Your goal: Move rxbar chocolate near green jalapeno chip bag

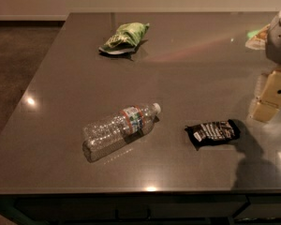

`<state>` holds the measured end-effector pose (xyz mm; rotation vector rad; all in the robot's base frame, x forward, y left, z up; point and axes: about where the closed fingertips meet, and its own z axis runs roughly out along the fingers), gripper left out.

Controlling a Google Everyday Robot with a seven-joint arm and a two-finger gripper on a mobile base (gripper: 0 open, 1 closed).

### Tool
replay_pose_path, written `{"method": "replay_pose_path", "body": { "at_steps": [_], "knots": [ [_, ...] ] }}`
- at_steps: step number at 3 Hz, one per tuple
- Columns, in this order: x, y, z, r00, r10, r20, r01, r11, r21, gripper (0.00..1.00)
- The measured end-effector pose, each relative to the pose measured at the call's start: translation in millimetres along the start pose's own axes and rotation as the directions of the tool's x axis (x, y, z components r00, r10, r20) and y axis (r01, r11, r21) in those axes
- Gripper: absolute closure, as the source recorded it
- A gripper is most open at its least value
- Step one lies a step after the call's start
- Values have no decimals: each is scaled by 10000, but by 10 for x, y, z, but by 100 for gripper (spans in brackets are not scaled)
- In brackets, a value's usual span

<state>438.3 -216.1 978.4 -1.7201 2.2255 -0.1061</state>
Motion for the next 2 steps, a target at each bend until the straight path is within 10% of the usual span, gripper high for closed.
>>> {"method": "replay_pose_path", "body": {
  "at_steps": [2],
  "knots": [
    [-25,50,118,9995,-322,-51,321,9993,-168,0]
  ]
}}
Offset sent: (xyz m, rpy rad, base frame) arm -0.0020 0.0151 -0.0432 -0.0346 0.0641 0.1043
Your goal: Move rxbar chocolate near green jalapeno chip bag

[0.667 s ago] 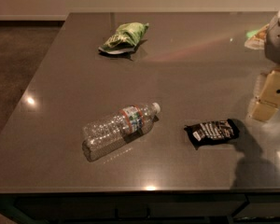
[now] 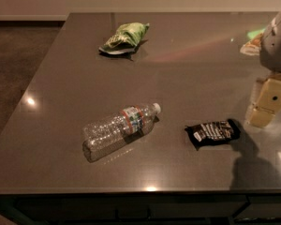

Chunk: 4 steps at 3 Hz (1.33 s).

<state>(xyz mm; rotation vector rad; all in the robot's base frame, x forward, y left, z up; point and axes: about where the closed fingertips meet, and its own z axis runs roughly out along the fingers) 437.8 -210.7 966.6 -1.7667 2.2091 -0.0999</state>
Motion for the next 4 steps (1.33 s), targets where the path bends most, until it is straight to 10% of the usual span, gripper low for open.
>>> {"method": "replay_pose_path", "body": {
  "at_steps": [4],
  "knots": [
    [-100,236,899,9941,-1022,354,1068,9797,-1696,0]
  ]
}}
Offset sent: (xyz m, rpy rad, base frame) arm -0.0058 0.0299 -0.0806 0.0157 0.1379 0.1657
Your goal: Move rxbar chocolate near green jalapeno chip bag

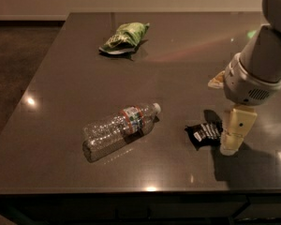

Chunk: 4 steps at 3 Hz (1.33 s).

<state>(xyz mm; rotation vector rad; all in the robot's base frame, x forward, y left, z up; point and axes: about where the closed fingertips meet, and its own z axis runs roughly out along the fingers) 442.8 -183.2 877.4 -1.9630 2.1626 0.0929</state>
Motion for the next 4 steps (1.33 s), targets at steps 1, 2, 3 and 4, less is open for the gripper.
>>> {"method": "replay_pose_path", "body": {
  "at_steps": [1,2,3,4],
  "knots": [
    [34,0,175,10000,-31,18,32,9998,-190,0],
    [82,25,321,10000,-99,-7,99,9991,-410,0],
    [123,47,403,9999,-126,-86,120,9981,-611,22],
    [130,57,417,9999,-122,-94,115,9972,-734,46]
  ]
}}
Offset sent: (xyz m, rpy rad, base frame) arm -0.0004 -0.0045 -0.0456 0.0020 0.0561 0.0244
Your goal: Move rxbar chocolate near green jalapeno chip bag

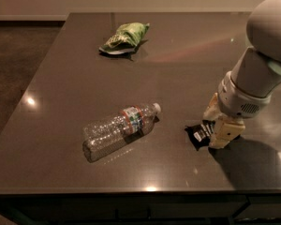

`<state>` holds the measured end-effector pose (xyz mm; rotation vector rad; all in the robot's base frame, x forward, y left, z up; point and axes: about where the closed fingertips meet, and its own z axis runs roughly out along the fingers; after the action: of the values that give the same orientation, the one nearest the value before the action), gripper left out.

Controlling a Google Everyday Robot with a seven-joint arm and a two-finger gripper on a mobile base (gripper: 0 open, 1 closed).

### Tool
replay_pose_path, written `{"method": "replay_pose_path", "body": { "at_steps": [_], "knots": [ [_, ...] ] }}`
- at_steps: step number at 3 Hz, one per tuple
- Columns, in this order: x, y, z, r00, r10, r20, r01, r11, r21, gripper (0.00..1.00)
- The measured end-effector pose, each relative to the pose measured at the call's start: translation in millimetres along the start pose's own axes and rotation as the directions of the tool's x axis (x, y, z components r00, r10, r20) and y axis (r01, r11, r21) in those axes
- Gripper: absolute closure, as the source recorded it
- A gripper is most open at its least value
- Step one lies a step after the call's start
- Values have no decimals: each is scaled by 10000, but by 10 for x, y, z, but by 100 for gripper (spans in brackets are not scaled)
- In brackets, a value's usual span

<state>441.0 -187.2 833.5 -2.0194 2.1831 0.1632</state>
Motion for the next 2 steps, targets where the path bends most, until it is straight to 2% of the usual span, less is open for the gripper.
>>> {"method": "replay_pose_path", "body": {
  "at_steps": [2],
  "knots": [
    [-37,-4,-27,10000,54,12,-53,9997,-218,92]
  ]
}}
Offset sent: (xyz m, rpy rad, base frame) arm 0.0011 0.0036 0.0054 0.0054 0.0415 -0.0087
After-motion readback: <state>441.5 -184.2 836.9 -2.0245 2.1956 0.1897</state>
